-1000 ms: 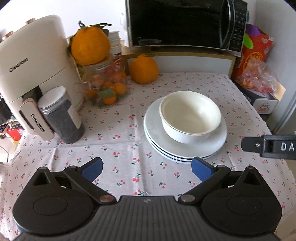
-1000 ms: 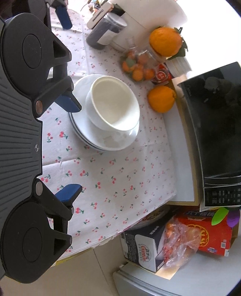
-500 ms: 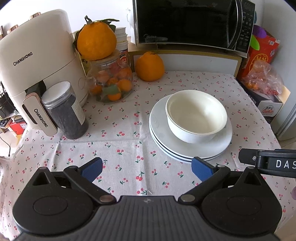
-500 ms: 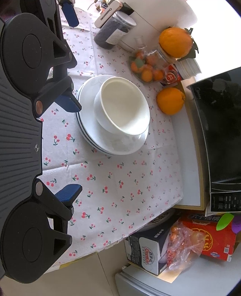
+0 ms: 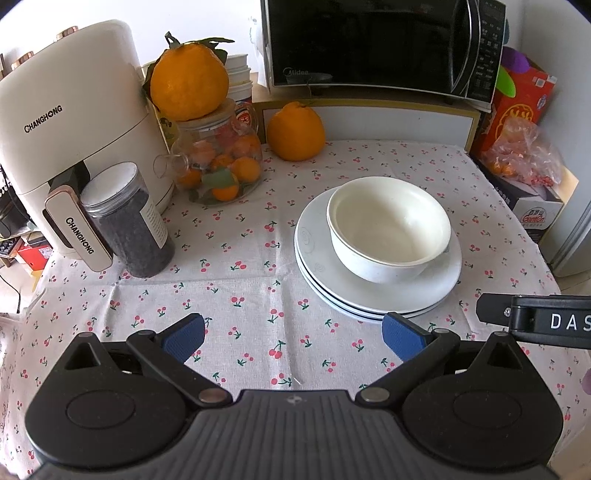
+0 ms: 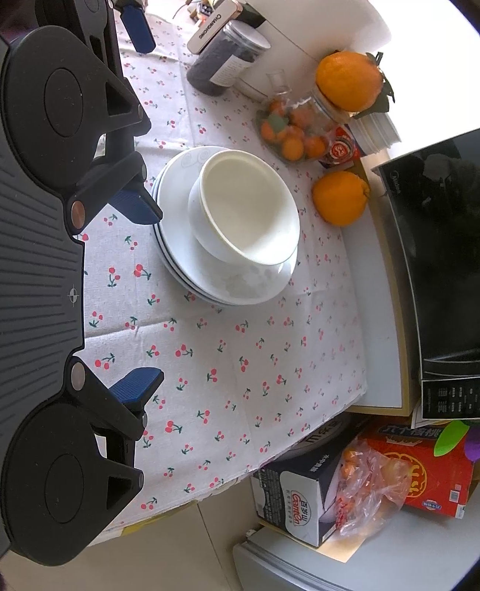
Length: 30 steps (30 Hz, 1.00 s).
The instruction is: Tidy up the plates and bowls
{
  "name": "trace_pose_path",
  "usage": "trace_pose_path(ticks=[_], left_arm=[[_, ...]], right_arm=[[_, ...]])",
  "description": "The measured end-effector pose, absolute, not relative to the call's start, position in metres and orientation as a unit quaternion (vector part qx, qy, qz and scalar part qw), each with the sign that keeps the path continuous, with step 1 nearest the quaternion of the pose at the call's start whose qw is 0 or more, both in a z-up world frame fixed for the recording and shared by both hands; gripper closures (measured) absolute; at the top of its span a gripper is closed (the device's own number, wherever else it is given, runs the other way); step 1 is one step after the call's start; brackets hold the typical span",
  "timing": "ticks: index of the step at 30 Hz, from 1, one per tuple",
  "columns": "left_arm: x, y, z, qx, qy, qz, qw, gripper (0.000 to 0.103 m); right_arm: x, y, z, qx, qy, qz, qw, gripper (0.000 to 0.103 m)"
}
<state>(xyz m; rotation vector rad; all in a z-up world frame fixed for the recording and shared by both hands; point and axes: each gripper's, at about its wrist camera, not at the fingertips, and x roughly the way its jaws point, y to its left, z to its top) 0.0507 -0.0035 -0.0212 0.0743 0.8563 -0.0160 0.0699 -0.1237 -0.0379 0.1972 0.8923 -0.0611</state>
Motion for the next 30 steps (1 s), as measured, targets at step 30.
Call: trace_pose_path(ticks=[30], left_arm=[[0.0505,-0.0025,-0.0215,0.036,0.423,-0.004,0.905,0.0]], right_arm=[[0.0706,-0.1233,-0.0405,0.096,0.436,-0.03,0.894,0.016]])
